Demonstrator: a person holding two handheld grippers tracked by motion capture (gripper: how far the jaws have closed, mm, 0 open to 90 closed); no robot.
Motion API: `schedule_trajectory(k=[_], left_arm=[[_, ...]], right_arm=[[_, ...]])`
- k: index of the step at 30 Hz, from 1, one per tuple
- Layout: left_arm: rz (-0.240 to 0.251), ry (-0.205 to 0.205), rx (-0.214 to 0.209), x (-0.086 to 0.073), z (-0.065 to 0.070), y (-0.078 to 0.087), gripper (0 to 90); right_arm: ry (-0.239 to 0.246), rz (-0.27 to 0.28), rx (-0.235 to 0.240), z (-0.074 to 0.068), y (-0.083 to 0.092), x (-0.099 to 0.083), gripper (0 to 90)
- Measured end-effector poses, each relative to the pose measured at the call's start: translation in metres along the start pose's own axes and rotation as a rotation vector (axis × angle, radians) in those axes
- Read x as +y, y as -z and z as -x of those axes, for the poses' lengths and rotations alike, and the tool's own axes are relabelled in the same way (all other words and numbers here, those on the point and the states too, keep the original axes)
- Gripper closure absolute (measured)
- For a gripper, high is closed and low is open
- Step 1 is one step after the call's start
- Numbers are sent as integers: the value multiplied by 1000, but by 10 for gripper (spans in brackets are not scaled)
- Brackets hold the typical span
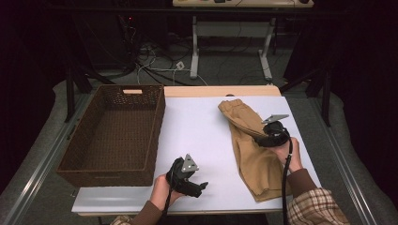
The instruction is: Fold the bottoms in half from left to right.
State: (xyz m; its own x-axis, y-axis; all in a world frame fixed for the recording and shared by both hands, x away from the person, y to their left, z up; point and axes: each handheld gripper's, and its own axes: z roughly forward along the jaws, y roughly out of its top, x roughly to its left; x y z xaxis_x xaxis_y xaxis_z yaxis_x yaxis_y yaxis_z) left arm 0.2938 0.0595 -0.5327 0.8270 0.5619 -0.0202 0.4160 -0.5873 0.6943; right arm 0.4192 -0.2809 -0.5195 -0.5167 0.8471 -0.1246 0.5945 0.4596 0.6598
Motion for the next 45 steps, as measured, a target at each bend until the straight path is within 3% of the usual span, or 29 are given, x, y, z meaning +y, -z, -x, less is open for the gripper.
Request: schedule_trajectory(k=[3, 5, 6, 9, 12, 15, 24, 29, 34, 37, 40, 45], left_arm=[[-2, -3, -2, 0, 0, 0, 156], [-2, -4, -3, 0, 0, -1, 156], [-3, 0, -5, 0, 0, -1, 155], [-4, 0, -6, -1, 0, -1, 155], [-6, -4, -6, -1, 0, -1, 155], [-6, -5, -5, 0, 0, -1, 156], [-10, -3, -9, -1, 0, -2, 156], [-10, -5, -9, -1, 0, -2, 157], [-13, -8, -11, 0, 1, -3, 157], [-14, -7, -10, -1, 1, -3, 158], [-12, -7, -10, -1, 1, -2, 158], [-12, -8, -9, 0, 1, -2, 158]], right_arm=[[0, 1, -6, -5, -6, 8, 432], [13, 0, 17, -8, -11, 12, 473], [23, -4, 15, -9, -14, 13, 570], [27, -5, 6, -11, -18, 15, 730], [6, 9, 2, -9, -18, 16, 824], [-29, 39, 1, -3, -17, 15, 852], [-186, 100, -31, 25, -17, 10, 855], [-245, 94, -74, 38, -23, 6, 854], [-250, 70, -112, 45, -30, 3, 844], [-239, 51, -163, 47, -33, 1, 806], [-243, 31, -160, 49, -36, -1, 779], [-228, 25, -158, 47, -30, 1, 602]])
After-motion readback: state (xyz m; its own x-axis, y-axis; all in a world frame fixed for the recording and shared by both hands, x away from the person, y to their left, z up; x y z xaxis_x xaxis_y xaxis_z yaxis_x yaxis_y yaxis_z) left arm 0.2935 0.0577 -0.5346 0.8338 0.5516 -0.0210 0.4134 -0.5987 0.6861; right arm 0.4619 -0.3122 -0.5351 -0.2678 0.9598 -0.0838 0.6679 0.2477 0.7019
